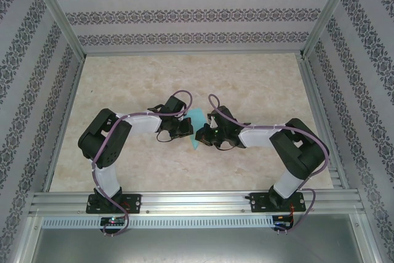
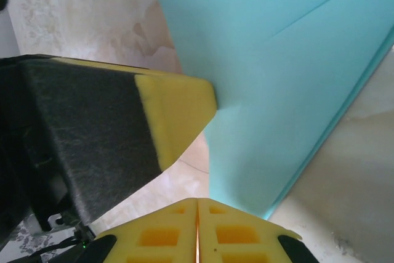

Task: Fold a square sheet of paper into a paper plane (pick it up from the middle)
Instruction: Third fold the triangle at the center of the table.

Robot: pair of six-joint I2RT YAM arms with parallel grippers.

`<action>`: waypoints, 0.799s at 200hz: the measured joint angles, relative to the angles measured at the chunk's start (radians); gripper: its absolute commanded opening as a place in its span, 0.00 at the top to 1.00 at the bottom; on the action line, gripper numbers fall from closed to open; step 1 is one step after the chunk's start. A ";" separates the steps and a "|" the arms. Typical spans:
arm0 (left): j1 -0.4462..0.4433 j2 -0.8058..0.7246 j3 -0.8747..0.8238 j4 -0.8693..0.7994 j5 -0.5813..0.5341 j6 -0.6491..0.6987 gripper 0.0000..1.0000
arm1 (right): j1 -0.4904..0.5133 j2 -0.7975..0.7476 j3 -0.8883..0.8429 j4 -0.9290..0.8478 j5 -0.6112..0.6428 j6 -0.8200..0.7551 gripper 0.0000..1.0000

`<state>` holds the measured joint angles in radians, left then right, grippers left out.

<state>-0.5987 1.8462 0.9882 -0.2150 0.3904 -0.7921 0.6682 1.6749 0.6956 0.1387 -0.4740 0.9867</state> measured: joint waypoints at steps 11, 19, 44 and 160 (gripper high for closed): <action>0.000 0.000 -0.001 0.001 0.000 0.000 1.00 | 0.006 0.013 0.000 0.007 0.000 0.005 0.91; 0.000 -0.001 -0.002 0.003 0.000 0.000 1.00 | 0.010 0.021 0.000 0.011 -0.003 0.009 0.91; 0.000 -0.002 -0.007 0.009 0.000 0.000 1.00 | 0.020 0.042 0.000 0.019 -0.011 0.011 0.91; 0.000 -0.004 -0.010 0.014 -0.001 0.000 1.00 | 0.024 0.085 0.000 0.053 -0.018 0.010 0.91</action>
<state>-0.5987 1.8420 0.9779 -0.2012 0.3897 -0.7918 0.6922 1.7599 0.6952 0.1913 -0.4923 0.9970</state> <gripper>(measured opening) 0.058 0.090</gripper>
